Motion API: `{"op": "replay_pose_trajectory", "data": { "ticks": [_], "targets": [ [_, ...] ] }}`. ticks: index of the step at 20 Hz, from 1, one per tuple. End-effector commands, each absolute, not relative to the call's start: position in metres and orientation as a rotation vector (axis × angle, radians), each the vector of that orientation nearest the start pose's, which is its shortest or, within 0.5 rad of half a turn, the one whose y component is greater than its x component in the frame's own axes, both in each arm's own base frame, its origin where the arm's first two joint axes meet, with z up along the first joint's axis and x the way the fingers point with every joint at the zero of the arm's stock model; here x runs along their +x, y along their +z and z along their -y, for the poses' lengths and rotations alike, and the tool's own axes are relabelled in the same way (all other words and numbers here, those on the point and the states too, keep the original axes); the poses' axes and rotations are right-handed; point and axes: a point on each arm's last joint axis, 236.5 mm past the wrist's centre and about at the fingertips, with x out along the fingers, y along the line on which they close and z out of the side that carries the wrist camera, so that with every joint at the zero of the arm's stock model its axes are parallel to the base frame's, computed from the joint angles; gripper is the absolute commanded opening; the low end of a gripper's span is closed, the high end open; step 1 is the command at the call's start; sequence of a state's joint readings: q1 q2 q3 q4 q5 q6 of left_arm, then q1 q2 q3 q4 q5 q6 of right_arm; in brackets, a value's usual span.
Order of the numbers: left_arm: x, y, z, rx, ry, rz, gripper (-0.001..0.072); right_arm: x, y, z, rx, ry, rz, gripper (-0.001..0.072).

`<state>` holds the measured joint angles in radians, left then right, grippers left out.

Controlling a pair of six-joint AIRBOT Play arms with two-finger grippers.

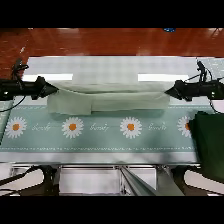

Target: Fold the shirts.

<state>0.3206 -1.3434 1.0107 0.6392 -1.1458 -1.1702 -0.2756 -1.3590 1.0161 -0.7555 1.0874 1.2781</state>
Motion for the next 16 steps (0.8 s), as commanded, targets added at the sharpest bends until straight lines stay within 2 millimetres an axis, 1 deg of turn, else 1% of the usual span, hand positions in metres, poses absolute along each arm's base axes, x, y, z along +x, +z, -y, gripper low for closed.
{"op": "replay_pose_trajectory", "data": {
  "ticks": [1,3,5,7,9,10,11,12,13,14,15,16],
  "targets": [
    [0.443,-0.008,0.043,-0.811,-0.336,-1.103,0.0016,0.448,-0.010,-0.041,0.791,0.269,-1.113,0.0025],
    [0.462,-0.019,0.037,-0.839,-0.322,-1.118,0.0016,0.461,-0.020,-0.037,0.797,0.267,-1.124,0.0025],
    [0.479,-0.027,0.038,-0.839,-0.330,-1.126,0.0016,0.469,-0.032,-0.034,0.806,0.256,-1.134,0.0025],
    [0.494,-0.034,0.043,-0.825,-0.350,-1.132,0.0016,0.474,-0.044,-0.034,0.827,0.249,-1.146,0.0025],
    [0.502,-0.043,0.052,-0.815,-0.369,-1.148,0.0016,0.477,-0.056,-0.034,0.838,0.238,-1.157,0.0026],
    [0.502,-0.050,0.058,-0.813,-0.376,-1.163,0.0019,0.479,-0.062,-0.033,0.840,0.228,-1.158,0.0061],
    [0.500,-0.056,0.064,-0.813,-0.384,-1.182,0.0105,0.481,-0.066,-0.033,0.838,0.218,-1.154,0.0290],
    [0.494,-0.059,0.070,-0.817,-0.405,-1.212,0.0346,0.483,-0.066,-0.032,0.831,0.216,-1.147,0.0409],
    [0.490,-0.060,0.068,-0.821,-0.409,-1.234,0.0503,0.483,-0.061,-0.028,0.823,0.222,-1.146,0.0409],
    [0.488,-0.058,0.053,-0.847,-0.352,-1.271,0.0503,0.481,-0.051,-0.022,0.817,0.239,-1.150,0.0409],
    [0.484,-0.053,0.032,-0.853,-0.290,-1.301,0.0503,0.478,-0.036,-0.013,0.820,0.255,-1.154,0.0409],
    [0.480,-0.039,0.009,-0.826,-0.268,-1.306,0.0503,0.473,-0.020,0.000,0.824,0.262,-1.155,0.0408]
  ]
}}
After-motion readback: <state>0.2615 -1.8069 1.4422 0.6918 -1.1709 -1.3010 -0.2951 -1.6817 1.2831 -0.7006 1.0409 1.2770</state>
